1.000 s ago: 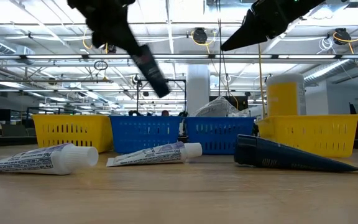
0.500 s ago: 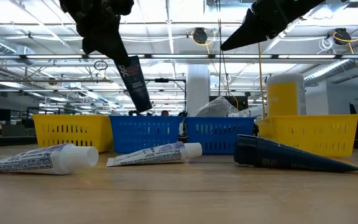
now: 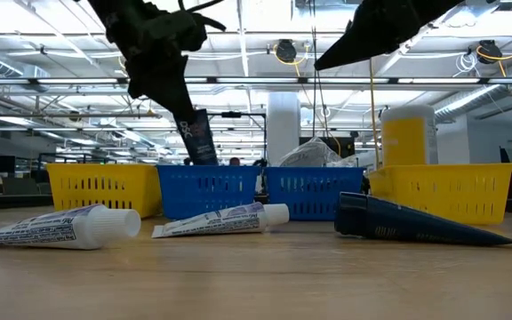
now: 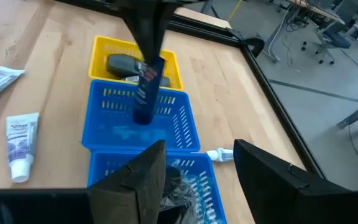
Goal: Pick & Place Travel size toiletries
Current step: Put the shave cream into the left blue bin
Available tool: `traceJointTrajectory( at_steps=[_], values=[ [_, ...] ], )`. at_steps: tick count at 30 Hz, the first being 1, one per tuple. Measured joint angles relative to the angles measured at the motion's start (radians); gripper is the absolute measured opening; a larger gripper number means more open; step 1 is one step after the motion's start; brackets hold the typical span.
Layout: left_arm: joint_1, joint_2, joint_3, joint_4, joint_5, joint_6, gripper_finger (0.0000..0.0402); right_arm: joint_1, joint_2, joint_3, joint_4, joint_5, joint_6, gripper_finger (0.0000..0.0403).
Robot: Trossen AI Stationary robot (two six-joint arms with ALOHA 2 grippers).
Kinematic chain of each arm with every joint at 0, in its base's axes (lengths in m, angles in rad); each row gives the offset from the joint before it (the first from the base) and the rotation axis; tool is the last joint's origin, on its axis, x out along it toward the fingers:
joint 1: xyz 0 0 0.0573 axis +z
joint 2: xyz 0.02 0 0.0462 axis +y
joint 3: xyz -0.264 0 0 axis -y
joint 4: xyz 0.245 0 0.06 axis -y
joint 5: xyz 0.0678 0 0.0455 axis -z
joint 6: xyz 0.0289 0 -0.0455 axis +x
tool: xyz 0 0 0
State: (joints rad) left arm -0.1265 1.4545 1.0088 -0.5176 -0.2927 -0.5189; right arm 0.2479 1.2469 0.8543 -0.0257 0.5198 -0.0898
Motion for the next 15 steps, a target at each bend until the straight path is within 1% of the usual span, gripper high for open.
traceJointTrajectory(
  at_steps=[4,9,15],
  values=[
    [0.02,0.001,0.0,0.013,-0.001,0.012,0.0002,0.026,0.0,0.0,0.0,-0.007,0.0,0.018],
    [0.034,0.001,0.0,0.021,0.001,0.013,0.0012,0.066,0.0,0.0,0.002,-0.101,0.016,0.0179],
    [0.036,0.02,0.0,0.018,-0.004,0.012,0.0042,0.116,0.0,0.0,-0.001,-0.106,0.062,0.0176]
  ],
)
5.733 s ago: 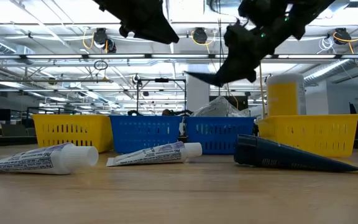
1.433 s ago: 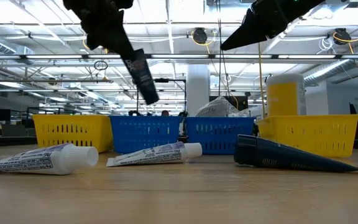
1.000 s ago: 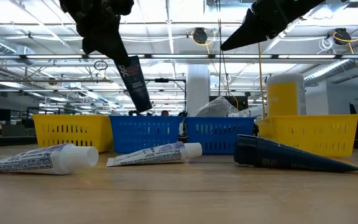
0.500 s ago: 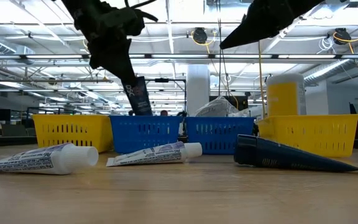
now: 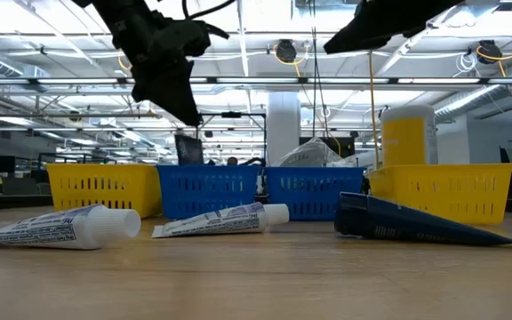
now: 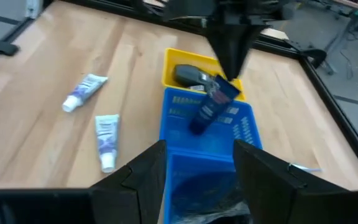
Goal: Pick & Place Travel size toiletries
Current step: Put the shave cream into the left blue bin
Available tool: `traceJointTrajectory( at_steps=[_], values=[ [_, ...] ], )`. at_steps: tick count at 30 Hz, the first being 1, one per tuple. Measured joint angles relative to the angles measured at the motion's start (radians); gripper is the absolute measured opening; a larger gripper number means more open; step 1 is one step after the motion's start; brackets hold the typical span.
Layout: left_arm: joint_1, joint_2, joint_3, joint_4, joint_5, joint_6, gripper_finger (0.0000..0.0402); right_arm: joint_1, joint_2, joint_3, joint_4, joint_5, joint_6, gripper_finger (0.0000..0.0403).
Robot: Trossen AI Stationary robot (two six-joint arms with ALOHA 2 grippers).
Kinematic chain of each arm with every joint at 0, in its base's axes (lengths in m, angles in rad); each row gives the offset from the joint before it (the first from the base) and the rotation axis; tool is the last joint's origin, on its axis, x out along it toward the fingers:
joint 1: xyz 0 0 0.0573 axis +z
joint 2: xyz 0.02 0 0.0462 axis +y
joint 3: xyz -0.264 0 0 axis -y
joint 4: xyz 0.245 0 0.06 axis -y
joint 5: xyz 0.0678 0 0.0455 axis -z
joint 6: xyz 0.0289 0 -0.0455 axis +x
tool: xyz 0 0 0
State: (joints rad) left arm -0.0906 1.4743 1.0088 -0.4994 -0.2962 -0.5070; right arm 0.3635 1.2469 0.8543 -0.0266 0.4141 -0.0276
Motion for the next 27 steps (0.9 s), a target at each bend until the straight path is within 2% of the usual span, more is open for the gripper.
traceJointTrajectory(
  at_steps=[5,13,19,27],
  values=[
    [0.0,0.013,-0.001,0.019,-0.03,0.014,0.0081,0.049,0.003,-0.002,0.005,-0.004,0.005,0.0176],
    [0.0,0.018,0.0,0.071,-0.027,0.054,0.0126,0.119,0.058,-0.08,0.109,-0.113,0.115,0.0174],
    [0.0,0.017,0.0,0.098,-0.026,0.054,0.0136,0.196,0.122,-0.102,0.182,-0.102,0.155,0.0173],
    [-0.011,0.017,0.0,0.122,-0.019,0.049,0.0136,0.242,0.225,-0.091,0.229,-0.099,0.264,0.0173]
  ],
)
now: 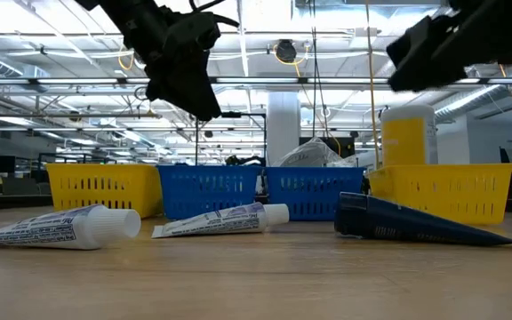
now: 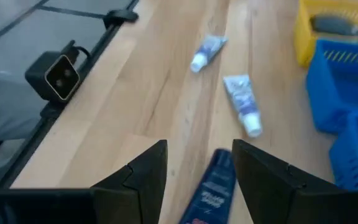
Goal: Pick & Place Travel size toiletries
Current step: Put the shave cream into the left blue bin
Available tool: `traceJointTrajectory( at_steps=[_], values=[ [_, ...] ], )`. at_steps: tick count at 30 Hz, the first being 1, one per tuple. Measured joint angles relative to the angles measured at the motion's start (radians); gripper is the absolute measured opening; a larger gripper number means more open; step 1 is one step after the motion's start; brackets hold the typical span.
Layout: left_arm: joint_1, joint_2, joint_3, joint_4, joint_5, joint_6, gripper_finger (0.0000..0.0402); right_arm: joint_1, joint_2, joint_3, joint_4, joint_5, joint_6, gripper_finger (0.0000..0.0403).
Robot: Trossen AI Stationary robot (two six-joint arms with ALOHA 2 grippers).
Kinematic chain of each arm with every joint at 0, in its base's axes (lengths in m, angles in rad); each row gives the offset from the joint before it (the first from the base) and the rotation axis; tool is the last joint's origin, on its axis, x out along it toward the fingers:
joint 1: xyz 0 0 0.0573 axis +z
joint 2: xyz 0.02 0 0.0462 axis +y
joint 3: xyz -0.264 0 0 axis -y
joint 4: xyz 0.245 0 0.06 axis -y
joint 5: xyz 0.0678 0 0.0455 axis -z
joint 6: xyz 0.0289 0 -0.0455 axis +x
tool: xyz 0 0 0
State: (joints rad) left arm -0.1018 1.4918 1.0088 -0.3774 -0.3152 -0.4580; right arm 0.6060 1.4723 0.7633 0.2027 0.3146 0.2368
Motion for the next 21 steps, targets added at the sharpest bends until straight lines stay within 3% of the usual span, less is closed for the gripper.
traceJointTrajectory(
  at_steps=[21],
  values=[
    [-0.033,0.0,0.0,0.043,0.0,0.004,0.0136,-0.059,0.295,0.287,-0.3,-0.036,0.11,0.0173]
  ],
)
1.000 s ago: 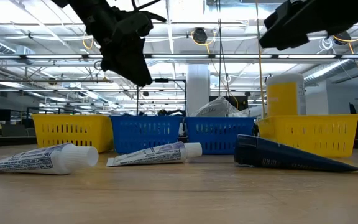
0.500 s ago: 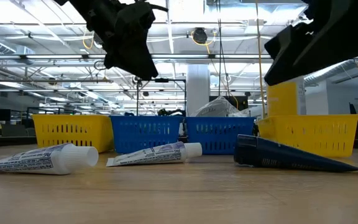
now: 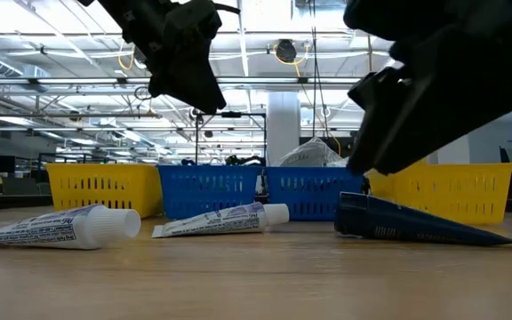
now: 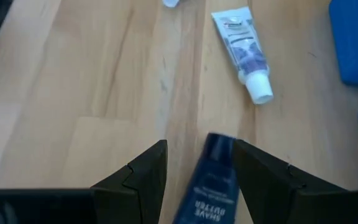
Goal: Pick & Place Travel size toiletries
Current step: Put the shave cream into the left blue bin
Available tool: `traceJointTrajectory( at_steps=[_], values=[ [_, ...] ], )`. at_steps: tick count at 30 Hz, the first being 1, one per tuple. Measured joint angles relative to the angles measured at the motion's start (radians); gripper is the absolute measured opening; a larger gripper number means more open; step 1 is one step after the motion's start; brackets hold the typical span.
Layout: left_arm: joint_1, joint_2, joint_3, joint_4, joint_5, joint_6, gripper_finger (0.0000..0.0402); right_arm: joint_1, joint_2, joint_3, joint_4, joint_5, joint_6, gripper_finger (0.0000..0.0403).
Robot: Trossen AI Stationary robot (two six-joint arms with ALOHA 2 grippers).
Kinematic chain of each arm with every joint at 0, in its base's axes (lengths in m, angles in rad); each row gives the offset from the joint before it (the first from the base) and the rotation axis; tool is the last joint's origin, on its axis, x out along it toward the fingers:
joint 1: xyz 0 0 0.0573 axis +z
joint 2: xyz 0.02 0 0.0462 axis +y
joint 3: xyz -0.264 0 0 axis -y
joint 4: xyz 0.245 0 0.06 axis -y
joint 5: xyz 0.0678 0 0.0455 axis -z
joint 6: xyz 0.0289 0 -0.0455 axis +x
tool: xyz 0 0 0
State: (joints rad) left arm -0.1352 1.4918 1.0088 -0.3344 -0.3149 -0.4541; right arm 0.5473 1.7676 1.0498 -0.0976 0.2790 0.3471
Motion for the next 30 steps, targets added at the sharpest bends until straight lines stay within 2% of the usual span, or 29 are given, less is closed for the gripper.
traceJointTrajectory(
  at_steps=[19,30],
  values=[
    [0.0,0.0,0.0,0.002,0.0,0.0,0.0136,-0.044,0.019,0.014,-0.072,0.002,0.04,0.0173],
    [0.0,0.0,0.0,0.003,0.0,0.0,0.0136,-0.068,0.09,0.014,-0.031,-0.088,0.062,0.0173]
  ],
)
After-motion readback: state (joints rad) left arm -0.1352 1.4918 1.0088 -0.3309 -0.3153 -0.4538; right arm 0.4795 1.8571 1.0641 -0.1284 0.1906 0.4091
